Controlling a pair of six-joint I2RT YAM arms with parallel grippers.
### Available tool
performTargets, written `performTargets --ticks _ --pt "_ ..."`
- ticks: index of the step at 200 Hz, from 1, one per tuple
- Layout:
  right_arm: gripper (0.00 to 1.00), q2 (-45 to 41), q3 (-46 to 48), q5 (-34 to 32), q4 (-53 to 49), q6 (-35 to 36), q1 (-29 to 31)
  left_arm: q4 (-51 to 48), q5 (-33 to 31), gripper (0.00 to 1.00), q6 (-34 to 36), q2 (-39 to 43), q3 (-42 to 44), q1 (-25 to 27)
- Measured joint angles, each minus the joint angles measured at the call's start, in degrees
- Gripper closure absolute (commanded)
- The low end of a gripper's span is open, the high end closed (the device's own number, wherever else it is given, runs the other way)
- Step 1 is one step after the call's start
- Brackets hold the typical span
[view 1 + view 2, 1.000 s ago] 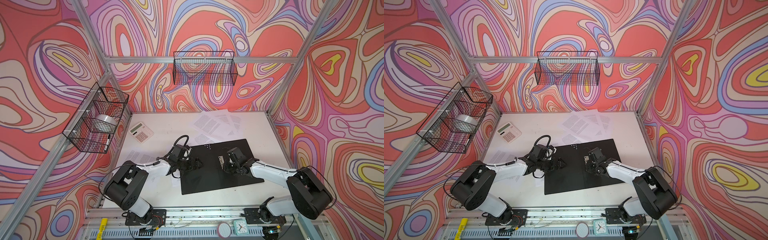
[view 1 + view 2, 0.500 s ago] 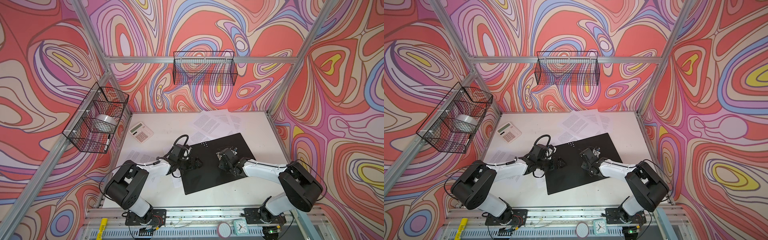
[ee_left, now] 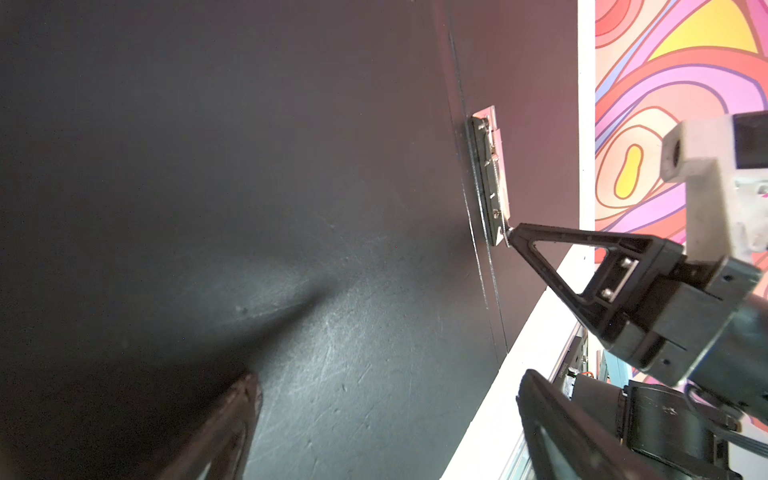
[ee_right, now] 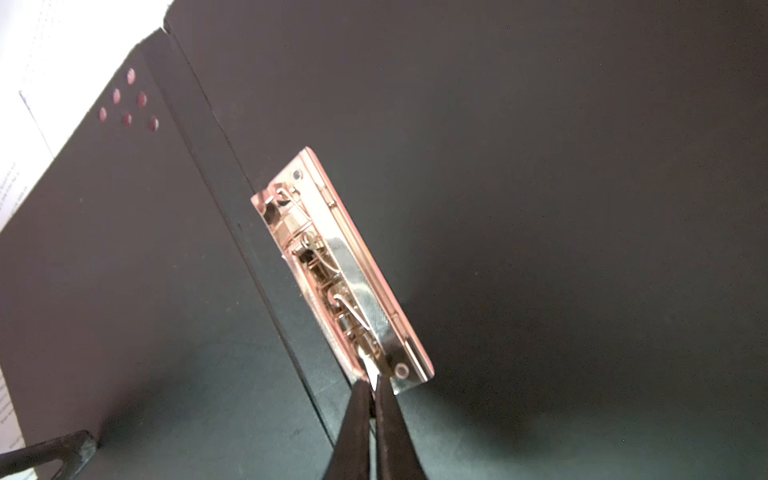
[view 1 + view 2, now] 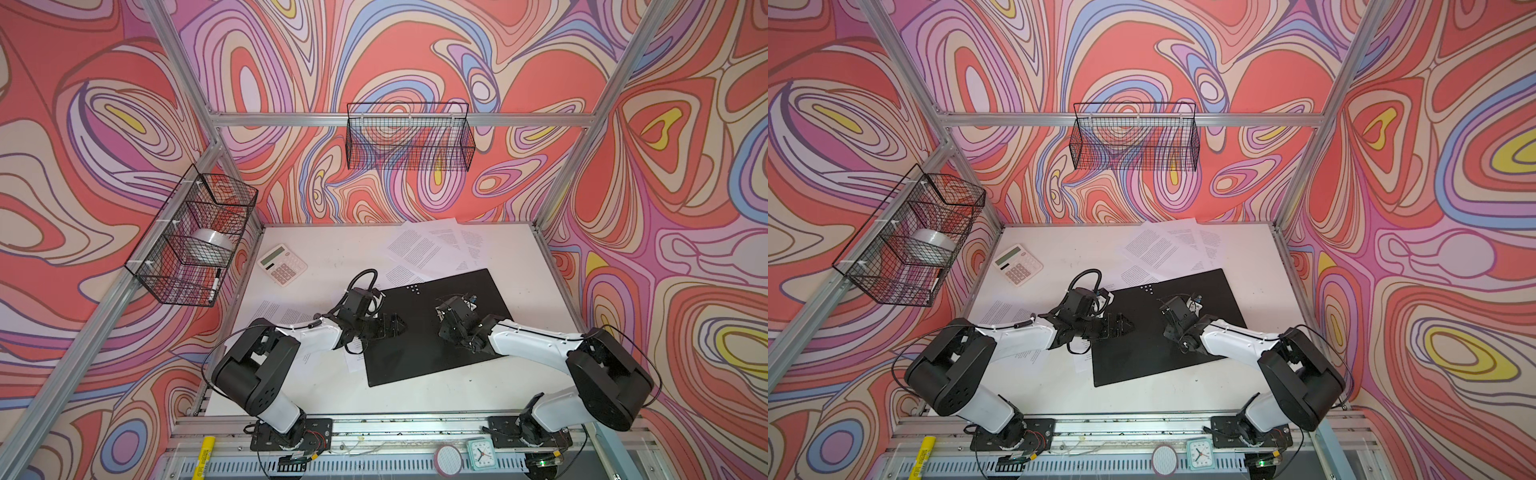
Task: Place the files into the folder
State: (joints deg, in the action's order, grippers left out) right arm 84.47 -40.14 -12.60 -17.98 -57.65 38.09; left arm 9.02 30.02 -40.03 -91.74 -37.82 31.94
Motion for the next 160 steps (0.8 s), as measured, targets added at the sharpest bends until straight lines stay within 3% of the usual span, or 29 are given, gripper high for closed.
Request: performTargets --ticks 79,160 --pt "1.0 -7.5 -0.6 1.7 -7.6 2.2 1.0 0.5 0.6 0.04 0.8 -0.3 0.0 0.0" --pt "1.0 -3.4 2.1 2.6 -3.5 3.1 1.0 1.1 1.1 0.04 0.9 -0.4 0.3 -0.2"
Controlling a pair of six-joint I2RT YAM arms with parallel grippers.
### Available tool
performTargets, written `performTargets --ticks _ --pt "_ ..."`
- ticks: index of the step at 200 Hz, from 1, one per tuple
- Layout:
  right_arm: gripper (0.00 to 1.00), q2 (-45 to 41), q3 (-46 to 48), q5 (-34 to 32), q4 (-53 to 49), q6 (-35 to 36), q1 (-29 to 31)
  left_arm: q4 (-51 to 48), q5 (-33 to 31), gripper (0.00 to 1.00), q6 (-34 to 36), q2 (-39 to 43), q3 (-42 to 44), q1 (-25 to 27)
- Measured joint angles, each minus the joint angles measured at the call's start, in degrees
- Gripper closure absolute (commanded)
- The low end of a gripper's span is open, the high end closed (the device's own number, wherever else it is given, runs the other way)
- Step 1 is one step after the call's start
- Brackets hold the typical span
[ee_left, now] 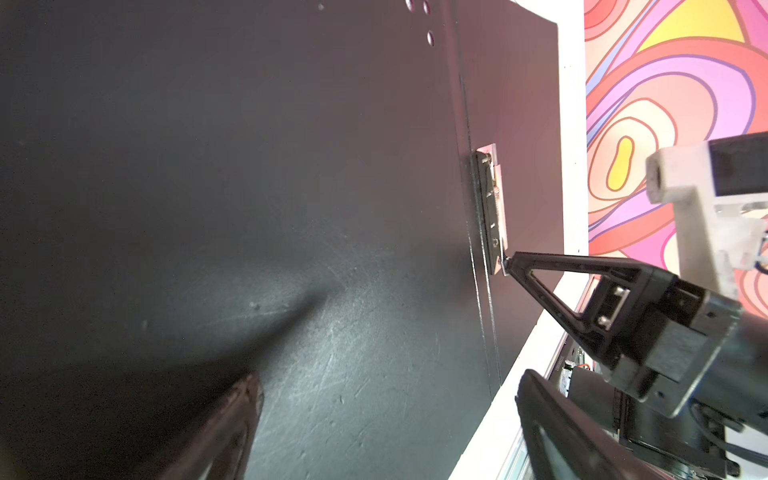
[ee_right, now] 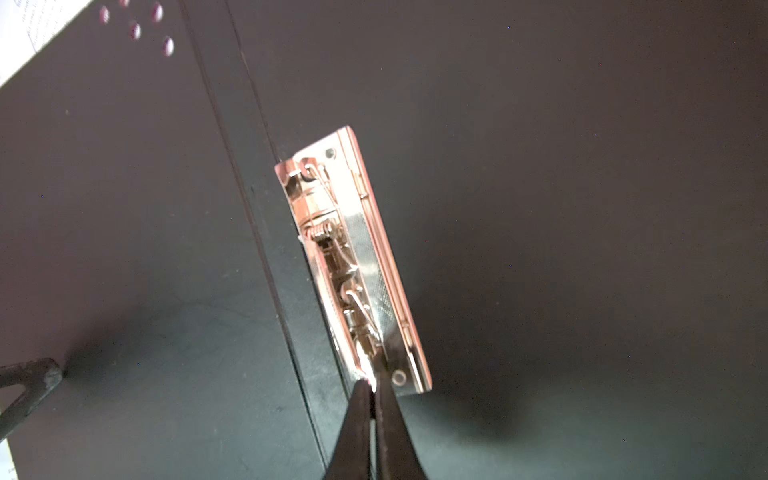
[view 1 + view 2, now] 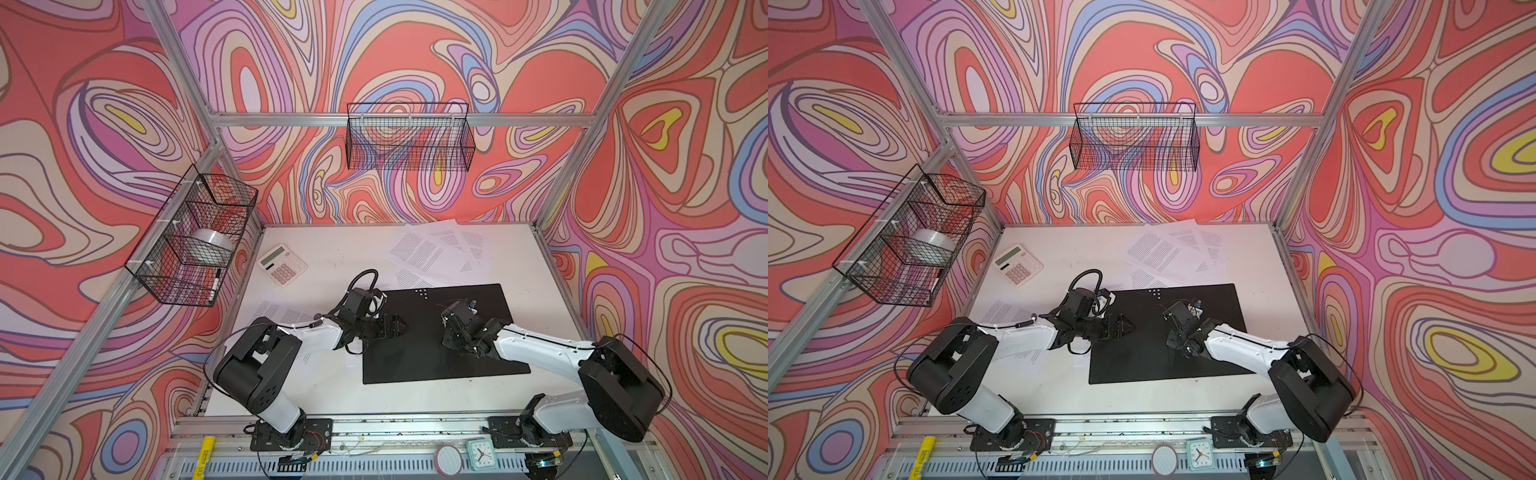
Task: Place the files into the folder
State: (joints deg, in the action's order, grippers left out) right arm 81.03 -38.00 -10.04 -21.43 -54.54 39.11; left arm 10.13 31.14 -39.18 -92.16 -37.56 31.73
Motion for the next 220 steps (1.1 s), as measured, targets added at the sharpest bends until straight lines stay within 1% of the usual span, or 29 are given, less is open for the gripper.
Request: performTargets --ticks 43,111,157,177,220 --pt "1.0 2.7 -0.2 -1.2 3.9 0.4 0.0 -0.1 -0.1 0.04 0.1 1.4 1.4 -2.3" --pt "1.0 8.1 -4.2 -5.1 4.4 0.8 0.0 0.3 0.3 0.05 0.2 0.9 1.4 -3.7" --pt "1.0 10.3 -5.5 -8.7 4.2 -3.8 1.1 0.7 0.8 0.05 0.2 0.8 1.5 -4.0" --pt "1.0 13.0 -7.3 -12.7 3.7 -6.6 2.4 1.2 0.8 0.06 0.2 0.7 1.6 -4.2" --pt "1.0 18.0 -8.0 -18.6 11.5 -11.2 2.9 1.9 0.4 0.06 0.5 0.5 1.7 -4.7"
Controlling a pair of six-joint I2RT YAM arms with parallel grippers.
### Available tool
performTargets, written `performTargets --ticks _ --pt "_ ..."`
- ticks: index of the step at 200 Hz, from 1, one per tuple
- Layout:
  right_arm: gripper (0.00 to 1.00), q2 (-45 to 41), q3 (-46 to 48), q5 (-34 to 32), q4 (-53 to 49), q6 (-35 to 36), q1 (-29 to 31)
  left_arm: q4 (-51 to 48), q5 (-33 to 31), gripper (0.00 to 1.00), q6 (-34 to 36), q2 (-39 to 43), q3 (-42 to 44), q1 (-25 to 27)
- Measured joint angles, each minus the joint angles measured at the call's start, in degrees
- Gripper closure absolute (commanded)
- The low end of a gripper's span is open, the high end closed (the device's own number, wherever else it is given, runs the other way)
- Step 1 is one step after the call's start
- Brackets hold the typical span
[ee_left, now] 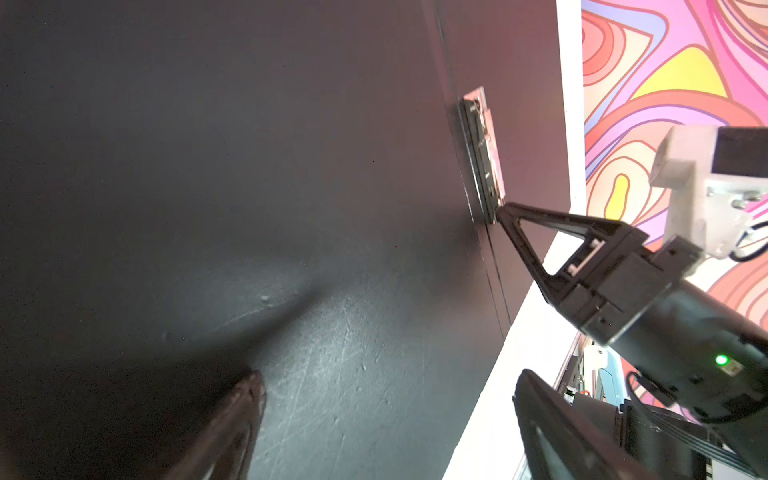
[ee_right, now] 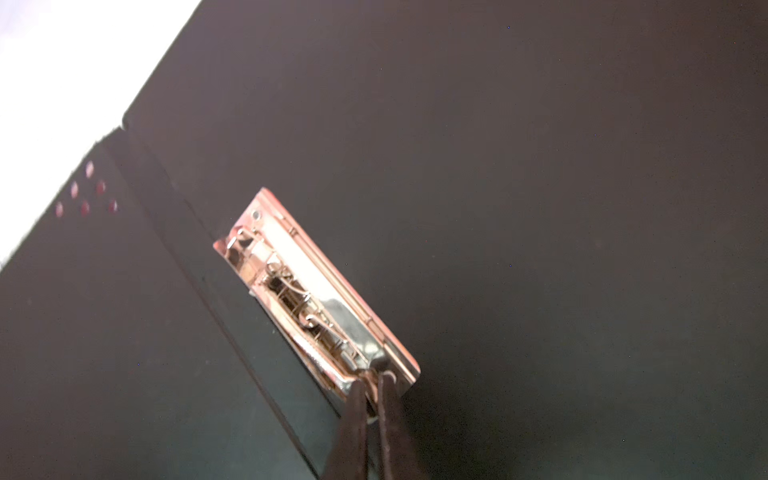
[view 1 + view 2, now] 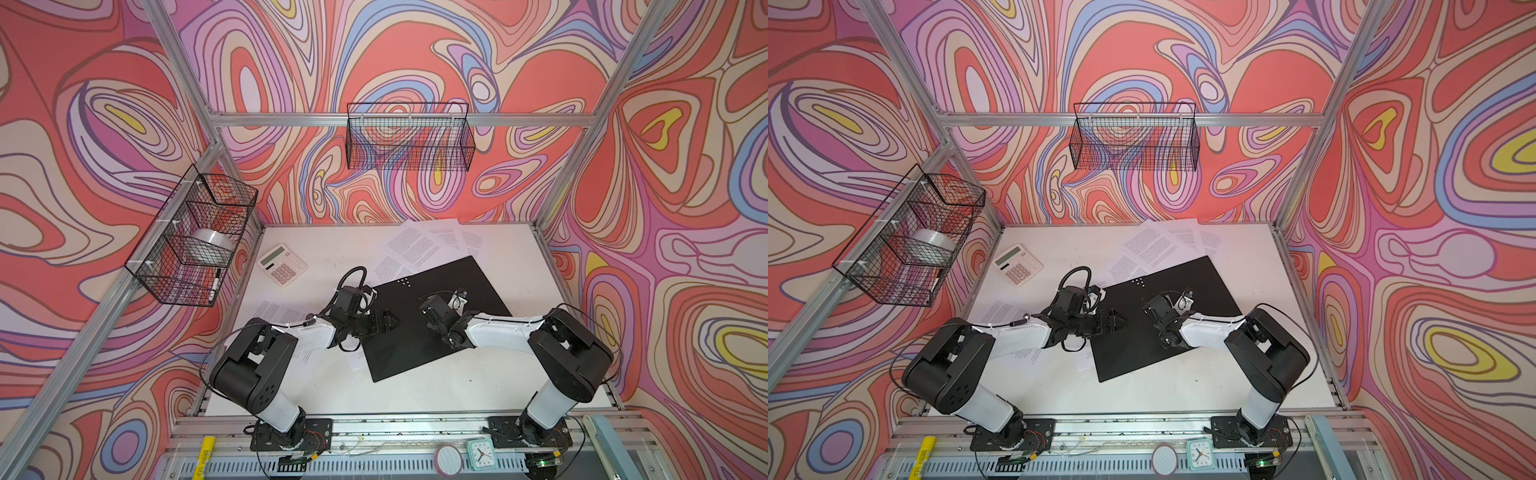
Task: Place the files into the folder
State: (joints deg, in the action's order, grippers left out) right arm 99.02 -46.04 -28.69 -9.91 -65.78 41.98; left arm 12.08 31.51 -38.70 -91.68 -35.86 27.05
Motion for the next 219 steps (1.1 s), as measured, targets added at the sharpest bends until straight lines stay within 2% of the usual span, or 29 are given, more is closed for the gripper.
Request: performTargets --ticks 27,56,71,111,152,196,219 --pt "1.0 2.6 -0.3 -1.9 5.7 -1.2 -0.5 0.2 0.0 0.06 0.2 -0.1 0.0 -0.2" --pt "1.0 1.7 0.3 -0.6 8.2 -0.5 -1.2 0.5 0.0 0.06 0.4 -0.1 0.2 -0.3" --pt "1.0 -0.9 0.8 2.4 6.7 1.2 -1.7 1.8 0.3 0.06 0.5 0.0 1.0 -0.4" --pt "1.0 -9.3 1.1 11.9 -7.1 7.4 -1.2 2.5 0.3 0.06 0.5 0.6 1.6 -0.9" --pt "1.0 -11.3 0.8 21.2 -10.5 12.3 -1.0 -0.6 -1.2 0.06 -0.7 2.2 1.0 -2.7" --pt "0.66 -14.3 0.0 25.7 -11.4 20.3 -0.7 -3.5 -1.0 0.06 -2.1 2.3 -0.4 -7.0" --pt "0.6 -16.8 -0.5 25.8 -11.4 24.7 -0.8 -5.4 -1.4 0.06 -2.1 1.8 -1.8 -8.0"
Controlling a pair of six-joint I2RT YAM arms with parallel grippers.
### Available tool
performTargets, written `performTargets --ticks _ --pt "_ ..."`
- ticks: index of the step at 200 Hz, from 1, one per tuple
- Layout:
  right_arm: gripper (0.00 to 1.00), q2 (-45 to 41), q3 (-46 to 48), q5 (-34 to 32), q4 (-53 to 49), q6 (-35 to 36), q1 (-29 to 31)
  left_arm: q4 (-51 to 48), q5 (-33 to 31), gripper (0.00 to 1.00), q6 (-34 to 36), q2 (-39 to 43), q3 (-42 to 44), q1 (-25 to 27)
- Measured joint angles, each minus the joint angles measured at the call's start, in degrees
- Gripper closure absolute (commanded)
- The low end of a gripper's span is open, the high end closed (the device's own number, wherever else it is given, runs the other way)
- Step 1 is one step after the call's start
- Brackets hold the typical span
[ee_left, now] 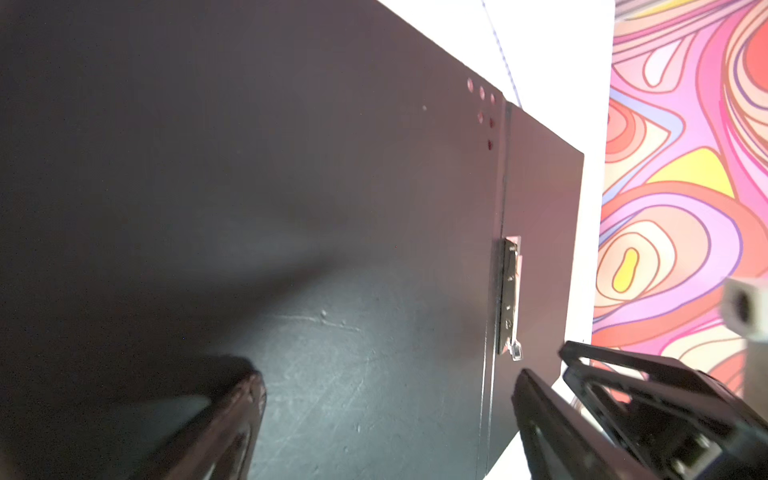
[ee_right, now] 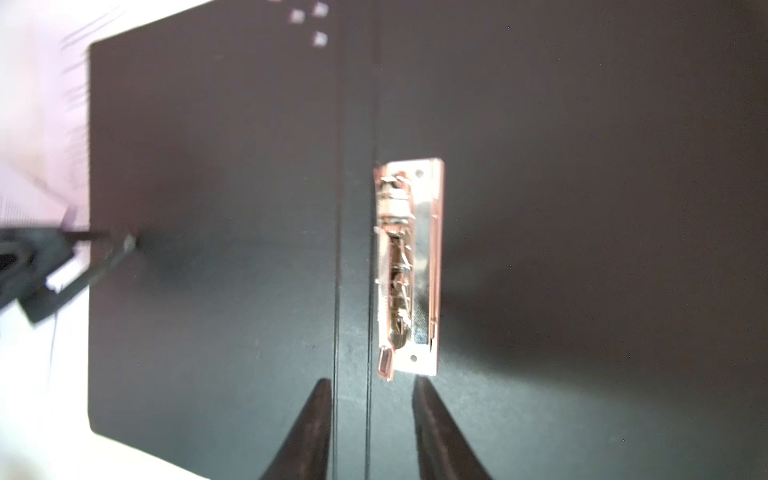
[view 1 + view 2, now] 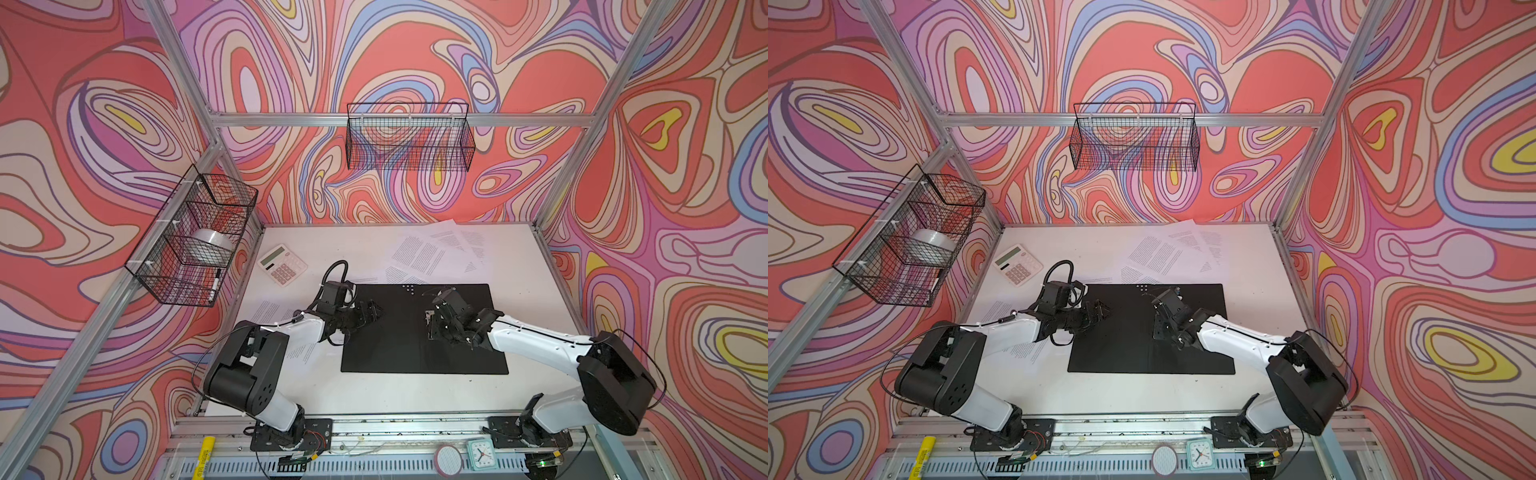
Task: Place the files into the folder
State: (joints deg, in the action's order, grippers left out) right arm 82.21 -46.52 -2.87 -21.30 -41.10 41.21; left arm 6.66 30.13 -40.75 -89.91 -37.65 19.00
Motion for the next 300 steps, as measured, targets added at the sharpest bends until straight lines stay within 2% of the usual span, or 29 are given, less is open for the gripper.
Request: performTargets --ticks 10,32,69,112,150,199,247,300 --pt "0.62 -0.2 0.0 0.4 0.3 1.4 -0.1 -0.7 -0.1 0.07 0.0 -0.2 -0.6 0.0" --pt "0.77 0.2 0.0 2.4 1.7 4.1 -0.4 -1.6 -0.1 0.08 0.1 -0.1 -0.8 -0.1" --pt "0.76 2.3 0.9 6.9 5.3 6.5 -2.4 -9.7 -1.5 0.07 0.1 3.8 -0.8 1.5" --pt "0.8 4.7 1.5 10.2 5.4 8.2 -5.3 -16.8 -2.1 0.07 -0.9 4.7 -5.3 10.6" --pt "0.84 5.4 1.6 12.5 5.4 8.7 -6.3 -15.2 -0.7 0.07 -2.5 -3.2 -12.7 14.3" --pt "0.87 6.9 2.4 13.7 5.3 8.7 -6.7 -11.1 2.8 0.07 -4.6 -12.6 -18.5 15.3" --pt "0.88 7.6 2.5 14.8 6.3 8.5 -6.8 -5.7 6.3 0.07 -6.4 -15.5 -19.4 15.2" --pt "0.92 8.4 2.6 16.2 7.3 7.9 -7.3 -2.6 7.3 0.07 -6.7 -16.5 -19.1 15.2"
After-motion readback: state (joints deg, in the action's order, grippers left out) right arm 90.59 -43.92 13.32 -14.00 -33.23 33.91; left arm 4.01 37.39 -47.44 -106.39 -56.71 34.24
